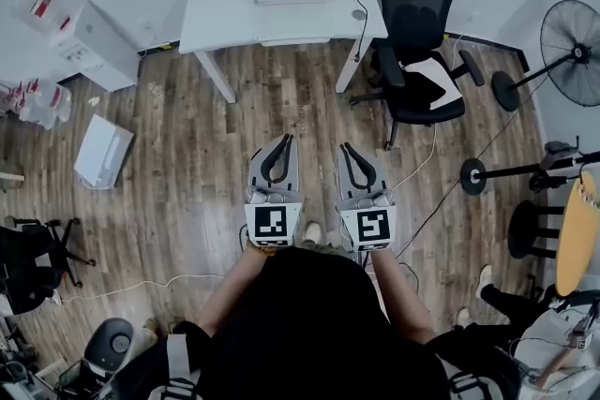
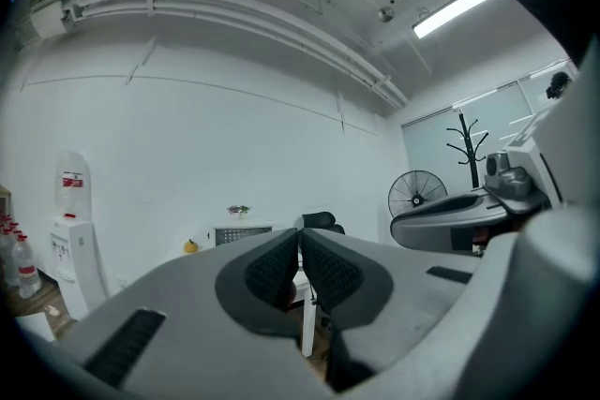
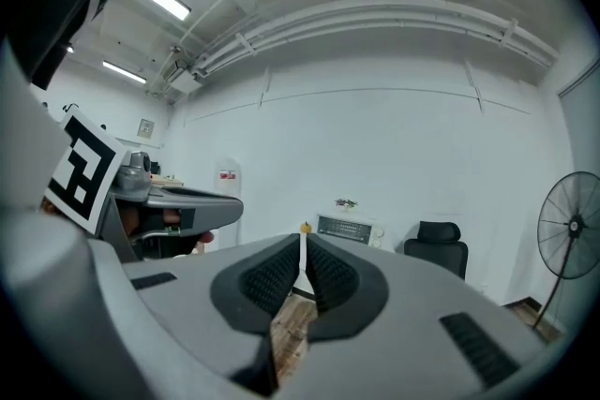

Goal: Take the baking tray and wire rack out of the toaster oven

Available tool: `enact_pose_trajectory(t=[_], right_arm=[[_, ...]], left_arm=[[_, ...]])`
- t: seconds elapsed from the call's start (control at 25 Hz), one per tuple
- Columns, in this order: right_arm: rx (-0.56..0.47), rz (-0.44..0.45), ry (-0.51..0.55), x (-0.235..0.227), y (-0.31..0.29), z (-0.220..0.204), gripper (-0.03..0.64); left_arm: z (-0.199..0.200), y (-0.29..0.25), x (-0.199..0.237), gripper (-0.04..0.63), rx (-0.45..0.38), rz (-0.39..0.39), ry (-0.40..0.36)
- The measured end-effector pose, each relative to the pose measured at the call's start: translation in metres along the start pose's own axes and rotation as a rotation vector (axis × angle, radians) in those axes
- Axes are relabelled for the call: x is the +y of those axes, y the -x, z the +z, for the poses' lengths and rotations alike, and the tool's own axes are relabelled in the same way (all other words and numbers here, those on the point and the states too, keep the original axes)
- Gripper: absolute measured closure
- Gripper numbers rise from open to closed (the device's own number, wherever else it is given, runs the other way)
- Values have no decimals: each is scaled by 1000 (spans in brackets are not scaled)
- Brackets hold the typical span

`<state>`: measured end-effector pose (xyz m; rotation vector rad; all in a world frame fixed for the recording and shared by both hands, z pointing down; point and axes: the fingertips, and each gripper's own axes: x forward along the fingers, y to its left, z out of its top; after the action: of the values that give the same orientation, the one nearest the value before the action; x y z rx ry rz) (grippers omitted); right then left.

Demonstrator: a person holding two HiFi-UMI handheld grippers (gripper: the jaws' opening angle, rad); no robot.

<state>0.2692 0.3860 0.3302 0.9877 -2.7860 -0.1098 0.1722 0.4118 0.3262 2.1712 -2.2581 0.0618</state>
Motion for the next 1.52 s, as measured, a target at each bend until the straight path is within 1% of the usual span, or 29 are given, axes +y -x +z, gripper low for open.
enact_pose_trajectory(t=[0.36, 0.56, 0.8, 1.08, 1.2, 1.32, 1.52], right_arm=[[35, -26, 17, 5, -66, 9, 580], [49, -37, 16, 12, -98, 15, 580], [83, -85, 27, 10, -115, 13, 580], [129, -123, 29, -4, -126, 1, 580], [137, -126, 31, -6, -132, -3, 580], [113, -123, 19, -10, -144, 5, 580], [106, -95, 3, -18, -163, 1, 580]], left_arm=[[4, -50, 45, 561, -28, -59, 20], [1, -71, 75, 561, -28, -80, 43], [-5, -93, 98, 561, -33, -115, 63], [-11, -112, 106, 561, -21, -140, 87], [-16, -116, 111, 561, -8, -142, 89], [-17, -121, 116, 561, -2, -134, 82], [-22, -137, 124, 561, 10, -105, 75]])
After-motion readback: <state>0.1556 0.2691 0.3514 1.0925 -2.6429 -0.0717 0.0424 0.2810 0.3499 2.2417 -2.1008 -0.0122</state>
